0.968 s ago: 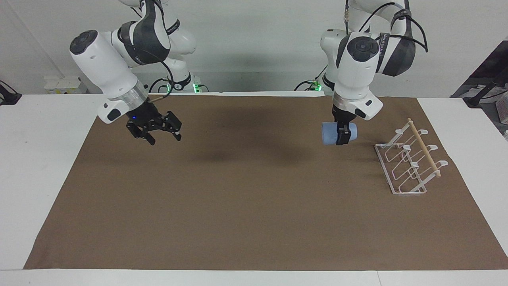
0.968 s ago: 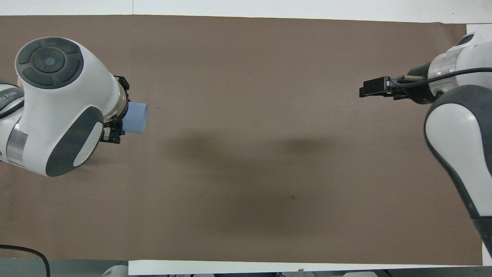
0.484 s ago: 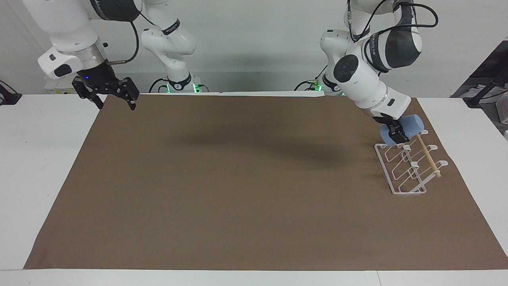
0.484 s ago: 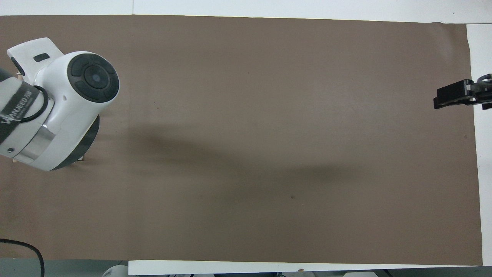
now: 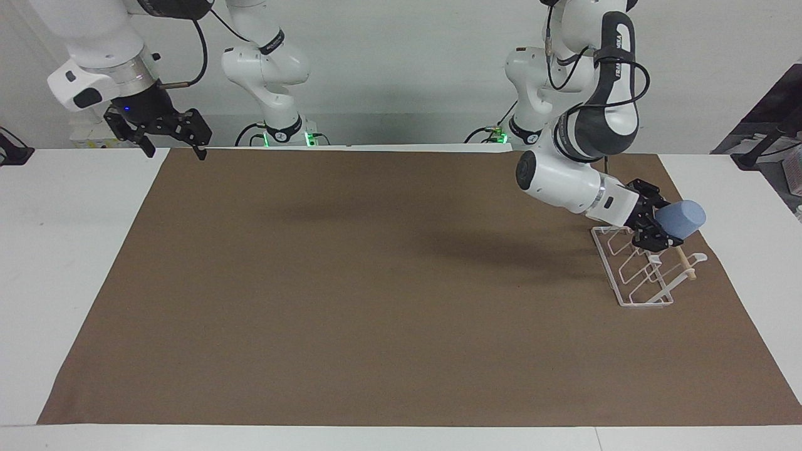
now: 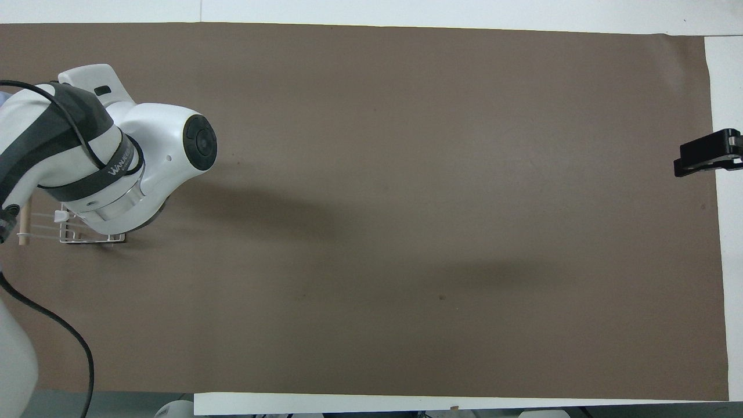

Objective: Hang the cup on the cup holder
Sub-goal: 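Move the cup with the left gripper down onto the rack peg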

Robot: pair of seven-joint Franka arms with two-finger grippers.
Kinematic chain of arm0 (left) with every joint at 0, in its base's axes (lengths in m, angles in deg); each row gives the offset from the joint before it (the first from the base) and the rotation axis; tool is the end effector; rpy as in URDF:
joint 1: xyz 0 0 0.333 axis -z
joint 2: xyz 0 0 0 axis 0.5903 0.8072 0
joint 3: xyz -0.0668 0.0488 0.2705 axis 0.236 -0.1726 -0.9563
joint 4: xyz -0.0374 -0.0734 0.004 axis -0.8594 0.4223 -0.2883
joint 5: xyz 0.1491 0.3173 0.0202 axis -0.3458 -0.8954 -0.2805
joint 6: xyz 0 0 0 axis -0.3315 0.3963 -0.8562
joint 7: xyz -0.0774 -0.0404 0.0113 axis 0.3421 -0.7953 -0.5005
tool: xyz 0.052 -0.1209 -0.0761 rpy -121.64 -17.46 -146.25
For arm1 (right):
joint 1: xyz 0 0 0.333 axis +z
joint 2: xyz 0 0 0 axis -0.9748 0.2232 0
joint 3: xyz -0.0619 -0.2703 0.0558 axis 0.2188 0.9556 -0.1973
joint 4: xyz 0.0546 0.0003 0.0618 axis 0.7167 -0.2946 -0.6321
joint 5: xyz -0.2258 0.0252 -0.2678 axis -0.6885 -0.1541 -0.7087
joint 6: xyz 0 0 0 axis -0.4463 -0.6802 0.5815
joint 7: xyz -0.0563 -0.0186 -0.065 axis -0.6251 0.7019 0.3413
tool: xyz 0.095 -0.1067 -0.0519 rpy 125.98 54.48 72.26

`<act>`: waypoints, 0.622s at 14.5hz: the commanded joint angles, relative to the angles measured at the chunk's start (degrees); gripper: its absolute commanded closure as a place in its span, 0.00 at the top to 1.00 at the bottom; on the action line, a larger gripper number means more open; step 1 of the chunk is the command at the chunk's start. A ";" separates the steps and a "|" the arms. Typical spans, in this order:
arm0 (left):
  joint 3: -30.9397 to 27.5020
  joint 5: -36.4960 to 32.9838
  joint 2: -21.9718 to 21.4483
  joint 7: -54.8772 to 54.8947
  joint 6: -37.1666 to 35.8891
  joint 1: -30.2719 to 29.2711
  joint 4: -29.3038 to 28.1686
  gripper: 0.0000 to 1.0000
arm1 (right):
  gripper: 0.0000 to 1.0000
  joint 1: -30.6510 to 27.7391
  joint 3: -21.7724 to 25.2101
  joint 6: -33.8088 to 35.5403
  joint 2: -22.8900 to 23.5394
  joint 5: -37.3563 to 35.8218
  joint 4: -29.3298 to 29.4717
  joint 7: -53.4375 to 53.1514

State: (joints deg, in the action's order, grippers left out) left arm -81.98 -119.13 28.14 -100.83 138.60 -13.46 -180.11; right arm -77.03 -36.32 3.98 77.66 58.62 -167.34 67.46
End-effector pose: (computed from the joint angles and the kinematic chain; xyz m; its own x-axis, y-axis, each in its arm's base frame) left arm 0.5503 -0.0675 0.4012 0.2237 0.2296 0.9472 0.9306 -0.3393 -0.1375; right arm 0.4870 -0.0386 0.5685 0.9939 -0.0844 -0.0703 -0.0818 -0.9959 0.0386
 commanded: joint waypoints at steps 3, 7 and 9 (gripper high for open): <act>0.33 -5.27 4.25 -1.13 1.02 -1.27 0.28 0.41 | 1.00 -2.53 -2.15 0.03 -0.62 -1.10 -1.36 -0.46; 0.42 -5.44 4.78 -4.12 2.25 -2.77 -0.07 0.41 | 1.00 -4.20 -3.04 0.73 -0.53 -1.02 -1.19 -0.46; 0.51 -5.44 5.04 -5.61 2.95 -2.77 -0.07 0.41 | 1.00 -4.38 -3.39 1.26 -0.53 -1.02 -1.10 -0.55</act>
State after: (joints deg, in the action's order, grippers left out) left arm -81.94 -123.44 33.07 -104.63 140.23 -15.61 -180.14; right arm -80.36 -38.44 4.64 77.66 58.55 -167.80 67.46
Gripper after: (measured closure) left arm 0.203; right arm 0.000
